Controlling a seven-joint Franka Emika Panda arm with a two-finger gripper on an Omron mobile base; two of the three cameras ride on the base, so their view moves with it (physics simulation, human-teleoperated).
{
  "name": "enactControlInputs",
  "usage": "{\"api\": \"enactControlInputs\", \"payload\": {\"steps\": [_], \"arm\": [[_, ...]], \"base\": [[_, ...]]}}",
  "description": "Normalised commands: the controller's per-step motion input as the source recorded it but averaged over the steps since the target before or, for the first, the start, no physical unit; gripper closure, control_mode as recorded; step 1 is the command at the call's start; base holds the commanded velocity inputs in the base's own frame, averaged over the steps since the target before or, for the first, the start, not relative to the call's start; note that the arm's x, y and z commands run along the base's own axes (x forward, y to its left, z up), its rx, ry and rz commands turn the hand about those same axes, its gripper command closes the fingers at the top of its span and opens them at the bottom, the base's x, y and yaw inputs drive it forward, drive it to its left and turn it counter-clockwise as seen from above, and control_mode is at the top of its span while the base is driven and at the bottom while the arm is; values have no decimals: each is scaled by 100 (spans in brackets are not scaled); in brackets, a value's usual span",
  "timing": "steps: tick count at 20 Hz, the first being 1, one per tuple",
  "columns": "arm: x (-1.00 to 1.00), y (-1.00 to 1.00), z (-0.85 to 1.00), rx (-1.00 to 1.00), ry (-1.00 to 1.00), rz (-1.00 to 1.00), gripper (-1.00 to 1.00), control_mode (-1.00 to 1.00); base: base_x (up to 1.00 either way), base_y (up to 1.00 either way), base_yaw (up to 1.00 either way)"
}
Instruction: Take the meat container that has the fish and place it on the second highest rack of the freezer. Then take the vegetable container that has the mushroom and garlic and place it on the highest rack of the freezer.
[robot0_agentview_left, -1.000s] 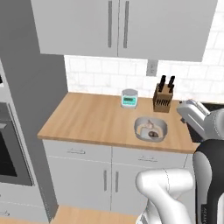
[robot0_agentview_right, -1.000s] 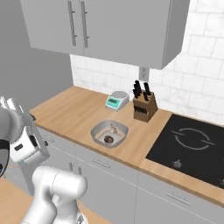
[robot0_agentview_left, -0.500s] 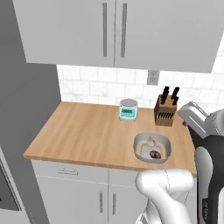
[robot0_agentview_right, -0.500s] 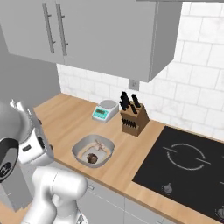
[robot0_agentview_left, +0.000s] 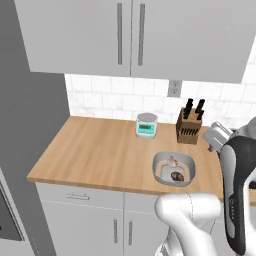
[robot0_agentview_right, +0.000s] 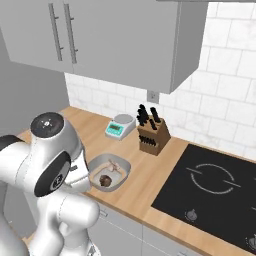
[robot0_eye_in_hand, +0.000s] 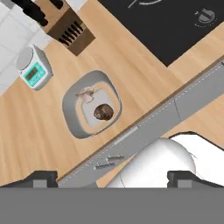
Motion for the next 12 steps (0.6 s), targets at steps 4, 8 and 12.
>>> {"api": "enactControlInputs", "payload": {"steps": [4, 8, 12], "arm": [[42, -14, -99, 4, 10, 0, -100, -100], [19, -2, -100, 3, 6, 0, -100, -100], [69, -4, -81, 2, 16, 0, -100, -100]], "base": [[0, 0, 0], [0, 0, 0], [0, 0, 0]]}}
